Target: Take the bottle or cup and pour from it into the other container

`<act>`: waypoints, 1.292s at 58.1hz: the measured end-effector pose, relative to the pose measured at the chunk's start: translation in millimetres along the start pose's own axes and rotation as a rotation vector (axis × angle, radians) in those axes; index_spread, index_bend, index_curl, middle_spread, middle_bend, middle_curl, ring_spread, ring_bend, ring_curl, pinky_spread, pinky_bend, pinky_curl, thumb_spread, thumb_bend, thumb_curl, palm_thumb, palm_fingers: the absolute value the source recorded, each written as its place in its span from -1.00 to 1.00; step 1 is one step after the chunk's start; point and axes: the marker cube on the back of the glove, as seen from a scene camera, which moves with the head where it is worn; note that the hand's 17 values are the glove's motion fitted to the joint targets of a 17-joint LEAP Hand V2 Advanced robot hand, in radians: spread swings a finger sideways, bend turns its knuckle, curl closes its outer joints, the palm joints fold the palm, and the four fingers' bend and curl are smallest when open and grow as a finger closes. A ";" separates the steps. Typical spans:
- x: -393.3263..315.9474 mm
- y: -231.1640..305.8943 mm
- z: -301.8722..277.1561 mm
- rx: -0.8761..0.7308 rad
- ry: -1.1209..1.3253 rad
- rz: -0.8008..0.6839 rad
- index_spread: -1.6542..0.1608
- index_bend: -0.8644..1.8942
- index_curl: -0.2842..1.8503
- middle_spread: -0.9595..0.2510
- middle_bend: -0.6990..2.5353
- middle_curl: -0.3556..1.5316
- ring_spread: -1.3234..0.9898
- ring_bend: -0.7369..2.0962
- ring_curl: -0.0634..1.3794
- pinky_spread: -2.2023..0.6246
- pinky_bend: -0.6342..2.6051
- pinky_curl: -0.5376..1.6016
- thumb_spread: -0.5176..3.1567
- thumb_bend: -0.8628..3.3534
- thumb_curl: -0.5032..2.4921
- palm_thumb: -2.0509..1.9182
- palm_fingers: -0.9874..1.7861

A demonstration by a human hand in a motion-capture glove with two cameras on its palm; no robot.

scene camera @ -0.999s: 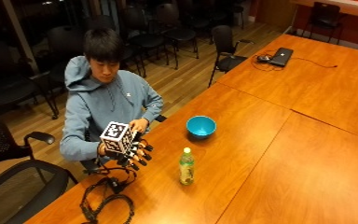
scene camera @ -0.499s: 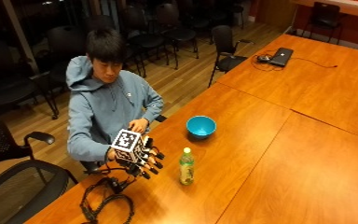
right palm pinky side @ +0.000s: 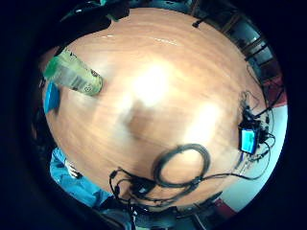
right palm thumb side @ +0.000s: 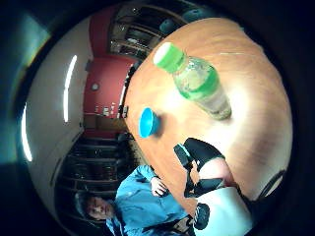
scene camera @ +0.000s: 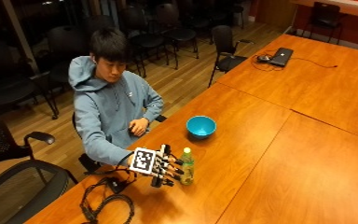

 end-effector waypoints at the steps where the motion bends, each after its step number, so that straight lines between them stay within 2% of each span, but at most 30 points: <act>1: 0.2 -2.6 1.7 0.005 -0.017 -0.002 0.46 -0.30 -0.59 0.65 -0.40 -0.26 0.21 -0.12 -0.51 0.71 -0.13 -0.22 -0.22 -0.60 -0.45 0.38 -0.14; 20: -5.3 -35.6 41.5 0.053 -0.299 -0.042 0.45 -0.31 -0.62 0.66 -0.38 -0.25 0.21 -0.09 -0.49 0.71 -0.10 -0.21 -0.24 -0.61 -0.45 0.37 -0.18; 42: -26.3 -71.1 75.3 0.245 -0.650 -0.098 0.48 -0.29 -0.60 0.69 -0.40 -0.25 0.23 -0.05 -0.48 0.70 -0.09 -0.22 -0.26 -0.60 -0.44 0.39 -0.11; 56: -31.5 -82.8 95.2 0.355 -0.777 -0.089 0.50 -0.28 -0.57 0.73 -0.43 -0.26 0.22 -0.02 -0.47 0.68 -0.09 -0.22 -0.29 -0.59 -0.42 0.44 0.11; 66: -41.3 -93.3 99.0 0.387 -0.788 -0.070 0.65 -0.20 -0.48 0.63 -0.37 -0.21 0.12 -0.08 -0.48 0.55 -0.21 -0.26 -0.34 -0.58 -0.37 0.54 0.50; 75: -49.7 -101.0 103.3 0.440 -0.777 -0.045 0.70 -0.19 -0.39 0.56 -0.37 -0.17 0.04 -0.10 -0.41 0.47 -0.24 -0.23 -0.47 -0.60 -0.31 0.55 0.59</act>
